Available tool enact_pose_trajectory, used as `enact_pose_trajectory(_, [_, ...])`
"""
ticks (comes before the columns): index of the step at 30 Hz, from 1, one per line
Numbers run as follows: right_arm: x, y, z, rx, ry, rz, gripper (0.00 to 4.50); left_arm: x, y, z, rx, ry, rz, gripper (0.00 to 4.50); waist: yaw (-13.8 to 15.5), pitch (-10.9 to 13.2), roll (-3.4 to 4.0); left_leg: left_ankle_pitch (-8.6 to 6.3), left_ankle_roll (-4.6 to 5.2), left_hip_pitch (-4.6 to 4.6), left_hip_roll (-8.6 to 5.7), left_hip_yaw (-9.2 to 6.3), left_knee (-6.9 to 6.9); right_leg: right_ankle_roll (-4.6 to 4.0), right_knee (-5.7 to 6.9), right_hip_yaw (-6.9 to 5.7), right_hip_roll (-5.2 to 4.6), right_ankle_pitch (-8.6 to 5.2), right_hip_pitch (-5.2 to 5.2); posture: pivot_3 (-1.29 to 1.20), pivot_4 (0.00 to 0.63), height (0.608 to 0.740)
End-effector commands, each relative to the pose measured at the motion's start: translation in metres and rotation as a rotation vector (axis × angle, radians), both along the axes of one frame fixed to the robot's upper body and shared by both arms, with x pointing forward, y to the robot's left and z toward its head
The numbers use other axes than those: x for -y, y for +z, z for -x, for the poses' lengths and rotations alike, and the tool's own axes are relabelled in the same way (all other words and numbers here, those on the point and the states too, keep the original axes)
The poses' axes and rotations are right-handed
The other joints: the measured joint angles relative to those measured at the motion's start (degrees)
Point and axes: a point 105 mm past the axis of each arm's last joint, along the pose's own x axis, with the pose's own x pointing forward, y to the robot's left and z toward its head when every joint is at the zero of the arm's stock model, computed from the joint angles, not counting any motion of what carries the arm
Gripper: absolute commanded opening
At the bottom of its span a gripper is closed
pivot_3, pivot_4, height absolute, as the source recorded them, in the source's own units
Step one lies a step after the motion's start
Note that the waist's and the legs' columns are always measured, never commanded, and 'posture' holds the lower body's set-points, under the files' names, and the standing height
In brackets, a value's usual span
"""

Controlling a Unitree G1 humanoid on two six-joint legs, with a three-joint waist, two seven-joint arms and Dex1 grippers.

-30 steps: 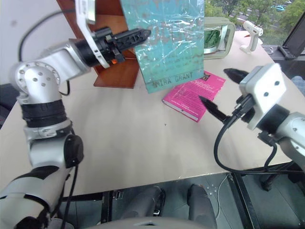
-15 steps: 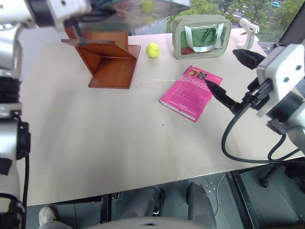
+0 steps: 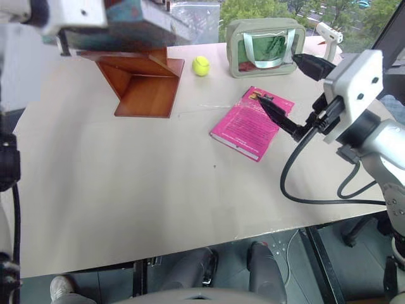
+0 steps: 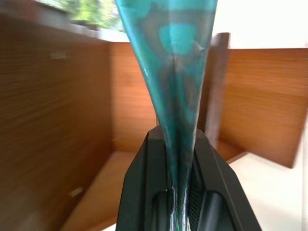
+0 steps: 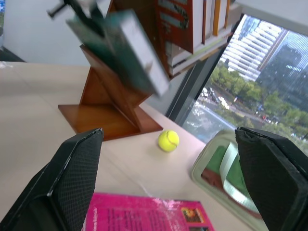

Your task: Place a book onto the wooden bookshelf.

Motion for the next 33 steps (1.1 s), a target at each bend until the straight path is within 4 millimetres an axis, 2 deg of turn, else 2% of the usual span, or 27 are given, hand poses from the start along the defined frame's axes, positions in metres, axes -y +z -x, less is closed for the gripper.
enact_pose_trajectory(1, [-0.01,0.015,0.008,0.073,0.05,0.006,4.5,0.0,0.002,-0.007,0.028,0.028,-0.007,0.38,-0.3,0.0,0.0,0.0,0.0,0.0,0.0,0.01,0.0,0.0,0.02,0.02,0.0,0.0,-0.01,0.0,0.15,0.74])
enact_pose_trajectory(7, [-0.021,0.019,0.012,0.076,0.109,0.001,4.5,0.003,-0.008,-0.013,-0.012,0.033,-0.018,0.38,-0.4,0.1,0.01,0.0,0.0,0.0,0.0,0.07,0.01,0.0,0.18,0.1,-0.01,-0.01,-0.14,0.0,0.15,0.74])
enact_pose_trajectory(10, [-0.026,0.02,0.013,0.075,0.141,-0.002,4.5,0.007,-0.01,-0.013,-0.03,0.017,0.031,1.23,-0.3,0.1,0.01,0.0,0.0,0.0,-0.01,0.09,0.12,0.0,0.29,0.12,-0.02,-0.01,-0.13,0.0,0.15,0.74])
enact_pose_trajectory(15, [-0.03,0.02,0.01,0.067,0.171,0.011,4.5,0.007,-0.004,-0.012,0.009,-0.003,0.076,3.74,-0.4,0.1,-0.01,-0.01,0.01,-0.03,-0.01,0.09,0.26,0.01,0.44,0.12,0.0,-0.01,-0.14,0.0,0.15,0.74])
enact_pose_trajectory(16, [-0.03,0.02,0.01,0.064,0.176,0.012,4.5,0.008,-0.001,-0.011,0.022,-0.023,0.097,4.18,-0.4,0.1,0.0,-0.01,0.01,-0.05,-0.01,0.08,0.27,0.0,0.45,0.11,0.0,-0.01,-0.17,0.0,0.15,0.74])
enact_pose_trajectory(17, [-0.029,0.021,0.01,0.062,0.181,0.012,4.5,0.007,0.001,-0.007,0.025,-0.043,0.129,4.35,-0.3,0.1,0.0,-0.01,0.01,-0.08,-0.01,0.08,0.29,0.0,0.46,0.12,-0.01,-0.01,-0.18,0.0,0.15,0.74])
enact_pose_trajectory(21, [-0.027,0.023,0.01,0.051,0.195,0.002,4.5,0.002,0.006,0.013,0.049,-0.15,0.227,4.44,-0.7,0.1,0.02,-0.01,0.01,-0.34,-0.02,0.13,0.41,0.0,0.6,0.19,-0.03,-0.01,-0.54,0.0,0.15,0.74])
enact_pose_trajectory(24, [-0.026,0.025,0.01,0.043,0.2,-0.007,4.5,0.007,0.016,0.036,0.063,-0.251,0.454,4.44,-1.2,0.1,0.04,0.0,0.0,-0.83,-0.01,0.09,0.65,-0.02,0.77,0.17,-0.01,0.0,-0.98,0.0,0.15,0.74])
enact_pose_trajectory(27, [-0.025,0.028,0.013,0.034,0.222,-0.019,4.5,0.036,0.017,0.064,0.004,-0.385,0.733,4.44,-1.2,0.1,0.02,0.0,0.0,-0.94,-0.02,0.04,0.8,-0.02,0.74,0.12,-0.03,0.01,-0.97,0.0,0.15,0.74])
enact_pose_trajectory(31, [-0.025,0.033,0.015,0.027,0.239,-0.038,4.5,0.08,0.005,0.101,-0.143,-0.537,1.027,4.44,-1.1,0.1,0.03,-0.01,0.01,-0.94,-0.06,0.01,0.89,-0.01,0.75,0.1,-0.08,0.02,-0.91,0.0,0.15,0.74])
enact_pose_trajectory(33, [-0.025,0.036,0.018,0.022,0.244,-0.047,4.5,0.101,-0.001,0.116,-0.18,-0.618,1.117,4.44,-1.1,0.1,0.05,-0.01,0.01,-0.86,-0.05,0.01,0.88,-0.01,0.83,0.13,-0.07,0.01,-0.88,0.0,0.15,0.74])
